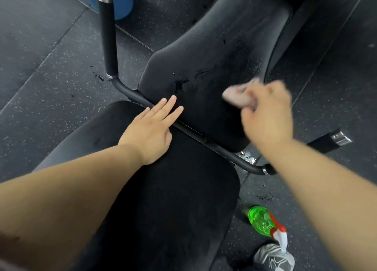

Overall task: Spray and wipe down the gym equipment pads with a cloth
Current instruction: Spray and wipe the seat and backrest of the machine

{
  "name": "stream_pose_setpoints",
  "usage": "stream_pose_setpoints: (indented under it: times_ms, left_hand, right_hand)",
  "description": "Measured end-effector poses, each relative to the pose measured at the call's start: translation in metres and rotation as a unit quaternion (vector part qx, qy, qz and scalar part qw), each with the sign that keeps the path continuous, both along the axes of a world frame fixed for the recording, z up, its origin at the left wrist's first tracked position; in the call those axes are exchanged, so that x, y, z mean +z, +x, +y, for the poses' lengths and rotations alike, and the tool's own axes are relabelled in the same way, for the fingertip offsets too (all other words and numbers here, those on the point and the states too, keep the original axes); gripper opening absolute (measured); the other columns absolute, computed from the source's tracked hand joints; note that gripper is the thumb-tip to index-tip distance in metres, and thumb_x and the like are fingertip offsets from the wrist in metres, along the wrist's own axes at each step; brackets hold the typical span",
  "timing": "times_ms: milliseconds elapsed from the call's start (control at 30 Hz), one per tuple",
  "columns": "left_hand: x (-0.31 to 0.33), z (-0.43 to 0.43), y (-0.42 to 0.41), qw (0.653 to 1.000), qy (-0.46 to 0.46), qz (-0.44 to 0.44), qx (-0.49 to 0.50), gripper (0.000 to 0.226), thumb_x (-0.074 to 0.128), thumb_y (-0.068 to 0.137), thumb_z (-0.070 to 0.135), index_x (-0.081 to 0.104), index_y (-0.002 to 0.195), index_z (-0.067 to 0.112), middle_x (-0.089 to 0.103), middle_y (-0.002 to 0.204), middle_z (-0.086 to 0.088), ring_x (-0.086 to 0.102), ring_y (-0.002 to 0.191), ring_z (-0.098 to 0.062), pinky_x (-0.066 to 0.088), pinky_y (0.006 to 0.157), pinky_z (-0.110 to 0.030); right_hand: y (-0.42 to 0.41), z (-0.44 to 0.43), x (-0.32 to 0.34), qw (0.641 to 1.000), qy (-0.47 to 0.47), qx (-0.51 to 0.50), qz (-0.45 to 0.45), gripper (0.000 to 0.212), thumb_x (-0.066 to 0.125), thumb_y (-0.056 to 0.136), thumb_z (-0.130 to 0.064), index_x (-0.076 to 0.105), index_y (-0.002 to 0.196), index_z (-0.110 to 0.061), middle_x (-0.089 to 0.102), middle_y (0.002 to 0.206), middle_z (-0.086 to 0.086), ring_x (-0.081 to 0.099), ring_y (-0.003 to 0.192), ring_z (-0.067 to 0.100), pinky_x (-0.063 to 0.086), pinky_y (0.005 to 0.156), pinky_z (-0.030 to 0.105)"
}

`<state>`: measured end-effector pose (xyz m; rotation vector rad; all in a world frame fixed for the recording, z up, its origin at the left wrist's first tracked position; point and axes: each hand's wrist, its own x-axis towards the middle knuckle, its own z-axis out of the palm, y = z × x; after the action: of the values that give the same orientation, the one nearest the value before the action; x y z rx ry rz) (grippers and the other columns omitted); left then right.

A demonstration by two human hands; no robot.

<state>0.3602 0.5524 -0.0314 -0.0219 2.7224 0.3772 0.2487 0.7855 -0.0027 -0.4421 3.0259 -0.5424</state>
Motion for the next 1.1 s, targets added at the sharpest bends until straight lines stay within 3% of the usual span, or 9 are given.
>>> stream_pose_setpoints:
  times_ms: [100, 367, 533, 600, 667, 800, 867, 1000, 1100]
  left_hand:
    - [-0.002, 0.0, -0.001, 1.0, 0.016, 0.007, 0.006, 0.065, 0.035, 0.097, 0.018, 0.011, 0.156, 0.032, -0.005, 0.164, 0.012, -0.003, 0.151, -0.009, 0.01, 0.123, -0.034]
    - [-0.003, -0.001, 0.0, 1.0, 0.016, 0.014, 0.008, 0.065, 0.04, 0.096, 0.017, 0.018, 0.156, 0.031, 0.0, 0.164, 0.012, 0.002, 0.151, -0.009, 0.012, 0.123, -0.033]
    - [-0.004, -0.001, -0.003, 1.0, 0.021, 0.022, 0.005, 0.065, 0.041, 0.095, 0.015, 0.02, 0.155, 0.029, 0.004, 0.164, 0.01, 0.005, 0.151, -0.01, 0.016, 0.122, -0.035]
    - [-0.005, -0.001, -0.002, 0.999, 0.024, 0.021, 0.003, 0.065, 0.041, 0.095, 0.015, 0.02, 0.155, 0.029, 0.003, 0.164, 0.01, 0.004, 0.151, -0.01, 0.014, 0.122, -0.034]
    - [-0.006, -0.003, 0.0, 0.999, 0.027, 0.019, 0.005, 0.065, 0.042, 0.095, 0.015, 0.02, 0.155, 0.029, 0.002, 0.163, 0.011, 0.002, 0.15, -0.008, 0.012, 0.122, -0.032]
    - [-0.006, -0.003, 0.0, 0.999, 0.029, 0.02, -0.001, 0.065, 0.041, 0.095, 0.017, 0.019, 0.155, 0.03, -0.002, 0.162, 0.013, -0.001, 0.148, -0.005, 0.012, 0.122, -0.033]
    - [-0.005, -0.002, -0.001, 0.999, 0.032, 0.021, 0.002, 0.065, 0.042, 0.095, 0.017, 0.021, 0.155, 0.029, -0.001, 0.161, 0.012, 0.003, 0.15, -0.009, 0.015, 0.122, -0.035]
    - [-0.001, 0.001, 0.001, 0.997, 0.041, 0.033, 0.049, 0.07, 0.049, 0.093, 0.016, 0.019, 0.156, 0.022, 0.0, 0.165, -0.002, 0.007, 0.151, -0.019, 0.011, 0.123, -0.035]
    - [0.0, 0.003, 0.001, 0.995, 0.043, 0.026, 0.089, 0.074, 0.05, 0.093, 0.019, 0.013, 0.157, 0.018, -0.005, 0.165, -0.006, 0.002, 0.152, -0.022, 0.01, 0.123, -0.034]
  right_hand:
    - [-0.016, 0.002, 0.006, 0.998, -0.032, -0.055, 0.004, 0.03, 0.054, 0.082, -0.002, 0.062, 0.109, -0.013, 0.047, 0.116, 0.011, 0.042, 0.11, 0.031, 0.036, 0.079, 0.03]
    - [0.101, 0.014, -0.037, 0.991, -0.074, 0.037, -0.1, 0.024, 0.069, 0.071, 0.004, 0.072, 0.09, -0.01, 0.059, 0.094, 0.008, 0.058, 0.084, 0.034, 0.051, 0.058, 0.036]
    - [0.012, 0.005, 0.001, 0.987, -0.144, -0.075, 0.011, 0.037, 0.055, 0.079, 0.005, 0.067, 0.111, -0.01, 0.05, 0.112, 0.014, 0.052, 0.1, 0.033, 0.052, 0.082, 0.04]
    - [-0.021, -0.005, 0.009, 0.985, -0.128, -0.113, 0.012, 0.04, 0.054, 0.084, -0.002, 0.064, 0.12, -0.015, 0.047, 0.124, 0.01, 0.048, 0.111, 0.029, 0.042, 0.087, 0.026]
    - [-0.011, -0.012, 0.001, 0.993, -0.085, -0.082, 0.009, 0.036, 0.057, 0.085, -0.006, 0.064, 0.119, -0.016, 0.049, 0.128, 0.008, 0.046, 0.111, 0.029, 0.037, 0.085, 0.026]
    - [0.074, 0.002, -0.034, 0.992, -0.069, 0.08, -0.064, 0.028, 0.068, 0.073, 0.003, 0.07, 0.097, -0.011, 0.06, 0.105, 0.006, 0.056, 0.09, 0.032, 0.054, 0.069, 0.042]
    - [0.098, 0.003, -0.041, 0.985, -0.088, 0.092, -0.116, 0.034, 0.068, 0.07, 0.004, 0.073, 0.099, -0.013, 0.06, 0.097, 0.005, 0.058, 0.085, 0.03, 0.056, 0.065, 0.044]
    - [0.031, -0.022, -0.011, 0.987, -0.162, 0.02, -0.006, 0.036, 0.058, 0.074, 0.005, 0.069, 0.107, -0.006, 0.053, 0.105, 0.016, 0.055, 0.093, 0.037, 0.054, 0.079, 0.045]
    - [-0.067, -0.041, 0.024, 0.987, -0.133, -0.053, 0.079, 0.045, 0.05, 0.085, -0.005, 0.061, 0.128, -0.013, 0.047, 0.128, 0.015, 0.046, 0.117, 0.032, 0.036, 0.098, 0.022]
